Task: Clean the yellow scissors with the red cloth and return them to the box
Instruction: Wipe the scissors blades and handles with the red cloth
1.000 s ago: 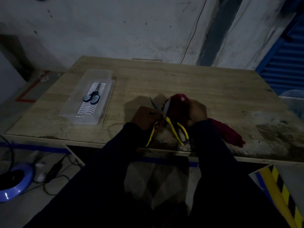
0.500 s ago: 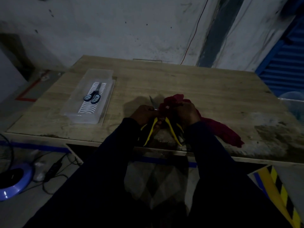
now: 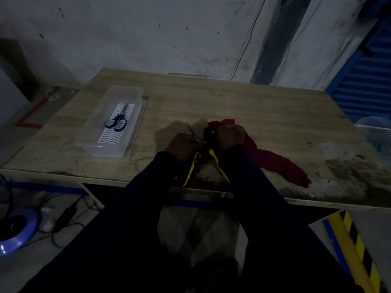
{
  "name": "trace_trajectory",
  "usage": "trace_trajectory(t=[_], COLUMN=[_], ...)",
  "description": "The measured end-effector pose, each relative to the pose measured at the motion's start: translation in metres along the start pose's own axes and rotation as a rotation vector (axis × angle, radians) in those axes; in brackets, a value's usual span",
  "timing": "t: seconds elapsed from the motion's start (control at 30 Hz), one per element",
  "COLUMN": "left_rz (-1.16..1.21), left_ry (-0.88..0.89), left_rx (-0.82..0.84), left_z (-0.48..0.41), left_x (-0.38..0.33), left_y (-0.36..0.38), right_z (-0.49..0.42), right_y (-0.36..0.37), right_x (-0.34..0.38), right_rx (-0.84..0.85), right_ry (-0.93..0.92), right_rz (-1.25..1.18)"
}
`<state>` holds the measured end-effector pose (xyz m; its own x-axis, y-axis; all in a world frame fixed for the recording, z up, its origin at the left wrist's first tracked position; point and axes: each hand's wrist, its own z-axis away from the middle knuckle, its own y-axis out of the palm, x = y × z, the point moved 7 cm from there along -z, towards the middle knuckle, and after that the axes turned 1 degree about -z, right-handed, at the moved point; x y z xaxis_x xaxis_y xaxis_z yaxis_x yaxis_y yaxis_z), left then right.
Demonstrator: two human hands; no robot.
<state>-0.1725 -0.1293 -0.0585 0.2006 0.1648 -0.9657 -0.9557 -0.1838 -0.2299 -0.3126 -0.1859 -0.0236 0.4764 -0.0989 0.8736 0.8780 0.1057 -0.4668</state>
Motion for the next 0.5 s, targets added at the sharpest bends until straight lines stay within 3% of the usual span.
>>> trace_trajectory(t=[0.13, 0.4, 0.5], left_rz=[0.023, 0.049, 0.041], left_ry=[0.019, 0.040, 0.041], left_rx=[0.004, -0.027, -0.032], left_z=[0.005, 0.012, 0.011], left_x=[-0.004, -0.010, -0.008], left_y=[0.002, 0.002, 0.002], right_z=[-0.012, -0.018, -0.022], right_y=[-0.008, -0.013, -0.018], right_x=[0.007, -0.033, -0.040], right_rx=[-0.073, -0.082, -0.183], right_ry=[0.037, 0.149, 0.121], right_rz=[-0.077, -0.727, -0.640])
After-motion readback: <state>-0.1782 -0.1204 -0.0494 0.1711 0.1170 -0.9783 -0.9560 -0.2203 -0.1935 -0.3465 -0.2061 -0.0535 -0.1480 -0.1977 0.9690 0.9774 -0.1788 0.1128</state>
